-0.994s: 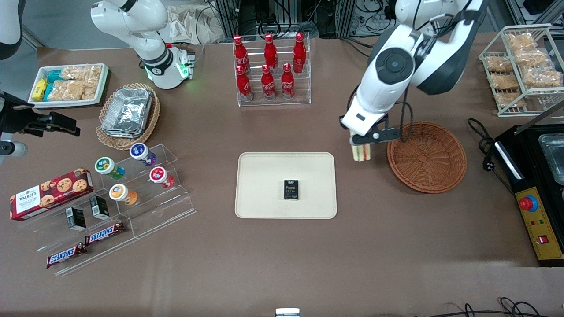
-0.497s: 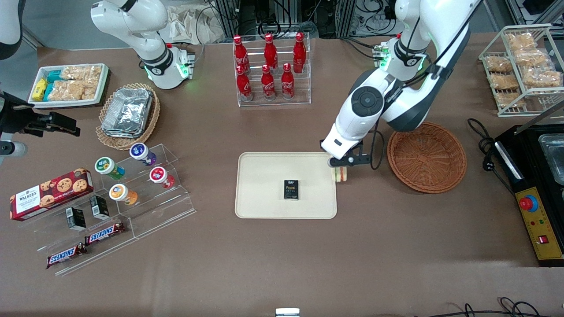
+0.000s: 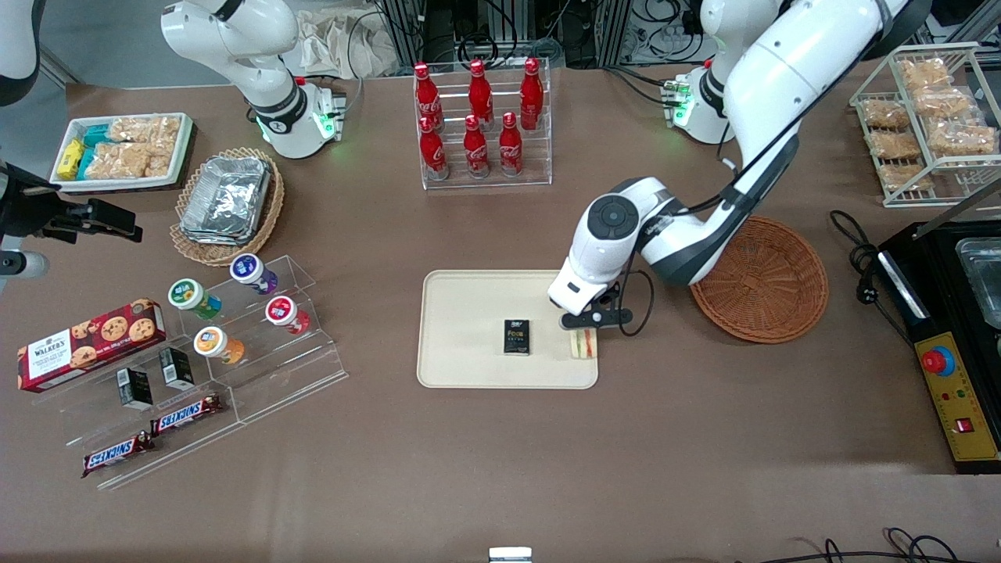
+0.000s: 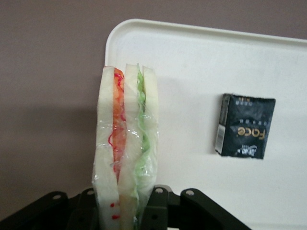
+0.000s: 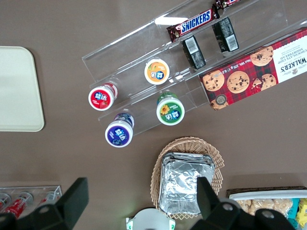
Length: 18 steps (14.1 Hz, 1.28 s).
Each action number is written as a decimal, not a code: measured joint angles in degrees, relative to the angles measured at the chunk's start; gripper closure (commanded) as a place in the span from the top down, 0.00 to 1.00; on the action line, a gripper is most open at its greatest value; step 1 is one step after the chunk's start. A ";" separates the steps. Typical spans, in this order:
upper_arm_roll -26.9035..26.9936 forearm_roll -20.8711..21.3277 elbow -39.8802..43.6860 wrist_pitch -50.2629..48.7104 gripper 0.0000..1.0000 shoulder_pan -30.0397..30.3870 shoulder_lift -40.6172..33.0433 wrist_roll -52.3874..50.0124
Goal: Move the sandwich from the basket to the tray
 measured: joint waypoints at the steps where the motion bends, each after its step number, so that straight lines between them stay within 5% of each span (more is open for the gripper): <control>1: 0.03 0.95 1.50 0.04 0.00 -0.01 1.71 -0.05; 3: 0.03 2.78 3.79 0.06 0.00 -0.24 4.29 -0.05; 4: 0.03 3.57 4.54 0.08 0.09 -0.55 5.32 -0.05; 5: 0.03 4.35 5.24 0.15 0.45 -1.02 6.29 -0.05; 6: 0.09 4.99 5.94 0.18 0.99 -1.51 7.06 -0.08; 16: 1.45 5.31 11.90 -5.14 1.00 -2.99 4.62 -0.79; 18: 1.26 2.11 13.93 -9.32 1.00 -2.11 0.68 -0.60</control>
